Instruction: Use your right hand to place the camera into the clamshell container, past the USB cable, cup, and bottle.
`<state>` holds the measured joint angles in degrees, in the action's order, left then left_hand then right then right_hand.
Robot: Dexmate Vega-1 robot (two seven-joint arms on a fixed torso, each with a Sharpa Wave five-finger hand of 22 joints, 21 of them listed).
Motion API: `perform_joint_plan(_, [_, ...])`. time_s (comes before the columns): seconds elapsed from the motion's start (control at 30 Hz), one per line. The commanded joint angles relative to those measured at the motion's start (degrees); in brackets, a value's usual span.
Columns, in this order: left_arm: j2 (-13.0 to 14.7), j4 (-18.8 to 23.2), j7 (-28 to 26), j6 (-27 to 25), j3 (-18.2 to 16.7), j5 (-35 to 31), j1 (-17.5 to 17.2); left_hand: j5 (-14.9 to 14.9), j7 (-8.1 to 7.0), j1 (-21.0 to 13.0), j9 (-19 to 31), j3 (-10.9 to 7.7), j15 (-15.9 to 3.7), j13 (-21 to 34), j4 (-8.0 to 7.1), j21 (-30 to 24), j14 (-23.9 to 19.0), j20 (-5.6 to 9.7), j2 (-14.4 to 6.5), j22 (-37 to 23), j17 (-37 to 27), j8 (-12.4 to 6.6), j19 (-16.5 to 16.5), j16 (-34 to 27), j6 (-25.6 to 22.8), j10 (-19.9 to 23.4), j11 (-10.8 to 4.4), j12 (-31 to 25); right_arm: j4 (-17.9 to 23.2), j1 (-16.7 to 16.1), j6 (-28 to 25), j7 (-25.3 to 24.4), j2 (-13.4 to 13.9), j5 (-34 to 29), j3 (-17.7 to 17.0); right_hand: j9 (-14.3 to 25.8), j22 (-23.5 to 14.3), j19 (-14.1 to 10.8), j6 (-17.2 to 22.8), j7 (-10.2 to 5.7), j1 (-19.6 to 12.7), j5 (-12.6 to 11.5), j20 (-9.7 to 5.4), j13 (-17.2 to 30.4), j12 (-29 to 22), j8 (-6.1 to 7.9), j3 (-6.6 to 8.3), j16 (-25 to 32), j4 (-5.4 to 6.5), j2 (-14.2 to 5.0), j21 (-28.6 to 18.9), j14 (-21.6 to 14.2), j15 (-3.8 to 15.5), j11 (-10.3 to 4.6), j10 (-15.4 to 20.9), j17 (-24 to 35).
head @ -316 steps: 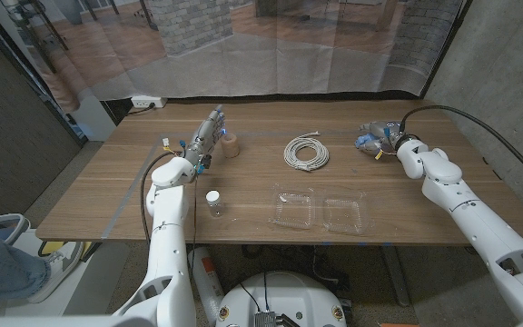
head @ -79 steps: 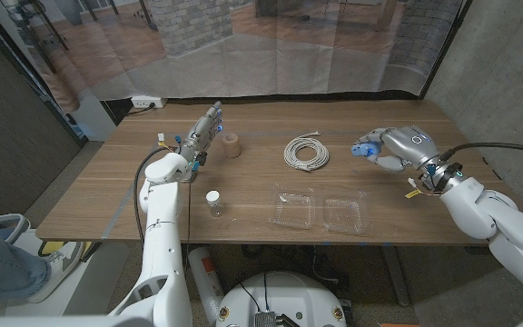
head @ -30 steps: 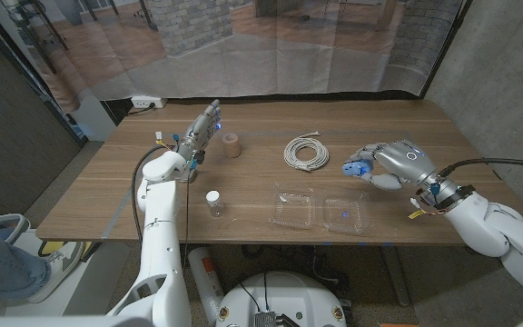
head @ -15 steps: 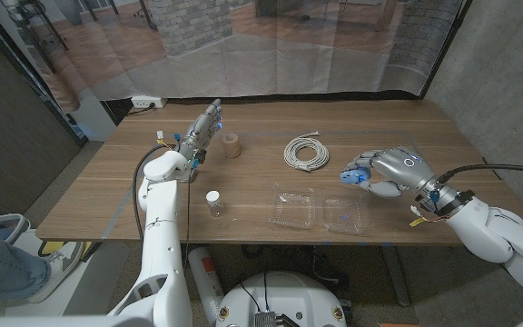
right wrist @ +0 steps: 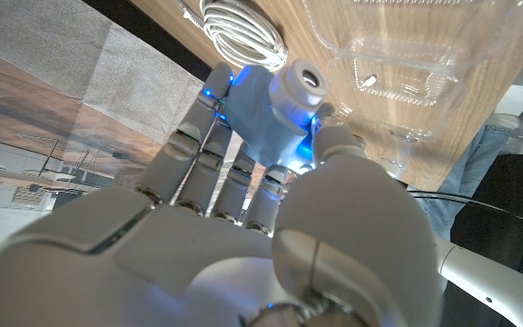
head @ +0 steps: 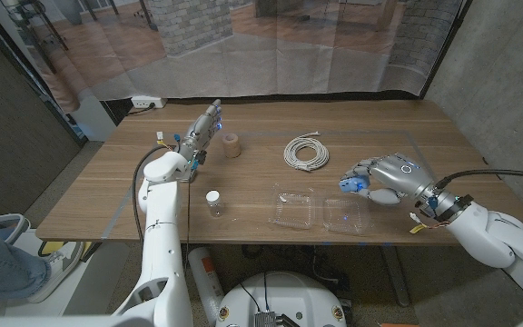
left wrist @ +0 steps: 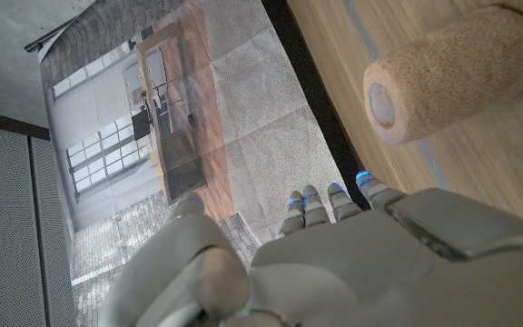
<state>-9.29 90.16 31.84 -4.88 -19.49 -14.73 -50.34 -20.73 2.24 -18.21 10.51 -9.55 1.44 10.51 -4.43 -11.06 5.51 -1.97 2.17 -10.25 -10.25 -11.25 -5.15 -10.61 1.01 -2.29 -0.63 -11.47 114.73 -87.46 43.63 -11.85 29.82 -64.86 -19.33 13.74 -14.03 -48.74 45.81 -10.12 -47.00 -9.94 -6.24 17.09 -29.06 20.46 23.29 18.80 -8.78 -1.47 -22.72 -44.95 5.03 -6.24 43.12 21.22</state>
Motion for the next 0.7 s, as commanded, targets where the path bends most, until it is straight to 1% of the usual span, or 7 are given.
perform_joint_plan(0.03, [-0.31, 1.31, -0.17, -0.27, -0.34, 0.11, -1.18, 0.02, 0.12, -0.48, 0.30, 0.23, 0.08, 0.28, 0.13, -0.46, 0.13, -0.09, 0.02, -0.13, -0.29, -0.18, -0.04, -0.16, -0.24, -0.09, 0.18, -0.14, 0.63, -1.14, 0.09, -0.22, 0.53, -1.54, 0.33, 1.83, -0.18, 0.18, 3.68, -2.10, -3.63, -0.44, -0.82, 1.48, -0.35, 0.44, 0.34, -0.03, 0.28, -4.05, -0.25, -0.76, 6.33, -2.51, 2.78, 0.08])
perform_joint_plan(0.3, [-0.29, 1.84, -0.17, -0.46, -0.49, 0.15, -1.55, 0.03, 0.13, -0.51, 0.30, 0.29, 0.15, 0.28, 0.13, -0.45, 0.14, -0.09, -0.01, -0.13, -0.29, -0.18, -0.05, -0.15, -0.26, -0.10, 0.12, -0.13, 1.07, -1.49, -0.36, -1.33, 1.22, -3.40, 1.18, 1.83, -0.19, 0.25, 3.74, -1.97, -3.69, -0.46, -0.82, 1.56, -0.35, 0.43, 0.37, -0.14, 0.25, -4.05, -0.43, -0.79, 6.40, -2.40, 2.94, 0.14])
perform_joint_plan(0.37, [-0.29, 1.88, -0.16, -0.47, -0.54, 0.21, -1.58, 0.04, 0.13, -0.53, 0.30, 0.32, 0.15, 0.28, 0.12, -0.44, 0.14, -0.11, -0.02, -0.13, -0.29, -0.19, -0.09, -0.15, -0.27, -0.04, 0.14, -0.16, 1.22, -1.55, -0.64, -1.95, 1.43, -4.22, 1.52, 1.88, -0.20, 0.28, 3.76, -2.03, -3.68, -0.47, -0.77, 1.59, -0.22, 0.45, 0.37, -0.17, 0.29, -4.10, -0.49, -0.76, 6.37, -2.60, 2.69, 0.19])
perform_joint_plan(0.7, [-0.24, 1.64, -0.15, -0.45, -0.85, 0.45, -1.64, 0.07, 0.17, -0.57, 0.30, 0.40, 0.17, 0.28, 0.12, -0.44, 0.18, -0.10, -0.07, -0.13, -0.29, -0.16, -0.09, -0.14, -0.23, -0.15, 0.24, -0.11, 0.50, -0.95, -1.35, -2.11, 3.34, -5.03, 4.05, 1.86, -0.21, 0.47, 3.79, -2.11, -3.68, -0.48, -0.80, 1.67, -0.20, 0.41, 0.37, -0.26, 0.30, -4.07, -0.66, -0.83, 6.35, -2.51, 2.80, 0.26])
